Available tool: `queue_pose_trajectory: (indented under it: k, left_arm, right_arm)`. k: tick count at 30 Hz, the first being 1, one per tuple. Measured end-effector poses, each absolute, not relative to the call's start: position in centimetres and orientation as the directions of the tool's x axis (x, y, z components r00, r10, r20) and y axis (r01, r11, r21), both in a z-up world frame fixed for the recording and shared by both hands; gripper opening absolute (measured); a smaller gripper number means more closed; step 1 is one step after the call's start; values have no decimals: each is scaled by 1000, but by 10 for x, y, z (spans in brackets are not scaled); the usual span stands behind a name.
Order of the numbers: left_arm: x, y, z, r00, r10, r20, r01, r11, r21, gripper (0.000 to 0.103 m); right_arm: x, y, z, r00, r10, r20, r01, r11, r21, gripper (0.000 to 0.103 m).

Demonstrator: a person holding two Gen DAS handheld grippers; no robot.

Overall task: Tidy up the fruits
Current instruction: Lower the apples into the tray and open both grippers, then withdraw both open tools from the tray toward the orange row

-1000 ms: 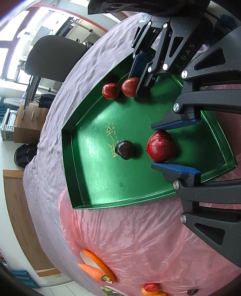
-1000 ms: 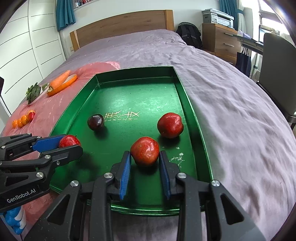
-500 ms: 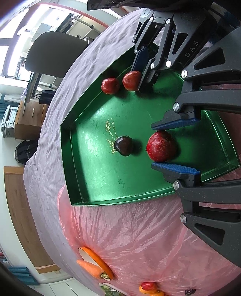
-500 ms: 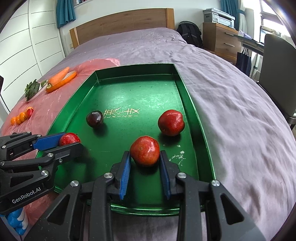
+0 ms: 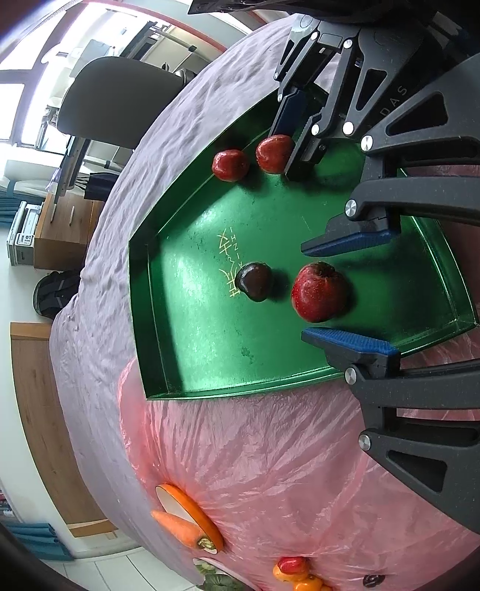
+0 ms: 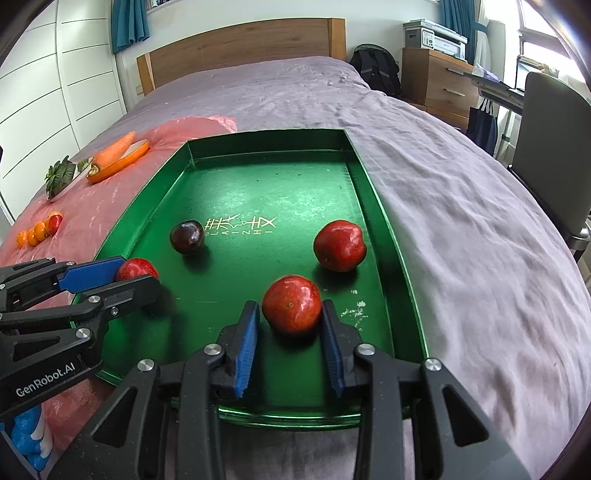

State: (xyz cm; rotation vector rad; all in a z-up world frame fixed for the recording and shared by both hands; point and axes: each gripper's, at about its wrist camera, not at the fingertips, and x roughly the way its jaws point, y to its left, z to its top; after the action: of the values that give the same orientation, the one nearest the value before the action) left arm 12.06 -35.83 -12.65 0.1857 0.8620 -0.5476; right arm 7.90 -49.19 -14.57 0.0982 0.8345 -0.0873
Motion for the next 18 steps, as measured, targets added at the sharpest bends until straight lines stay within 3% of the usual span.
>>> queue_pose_trajectory:
  k: [2, 3, 5, 18]
  left_arm:
    - [120, -358, -125, 528, -381, -758, 527, 848, -60, 37]
    - [120, -357, -124, 532, -380, -756, 525, 849, -57, 38]
    - [119, -356, -122, 540, -377, -752, 522, 851, -52, 42]
    - [114, -344, -107, 577, -383, -722, 510, 859, -48, 43]
  right_arm:
    - [78, -491, -143, 672, -51, -739, 119, 992, 41, 83]
    - [78, -490, -142, 675, -64, -735, 126, 992, 30, 103]
    - [77, -490, -139, 683, -73, -727, 130, 991, 23, 103]
    - [74, -481, -127, 705, -93, -703, 127, 992, -4, 103]
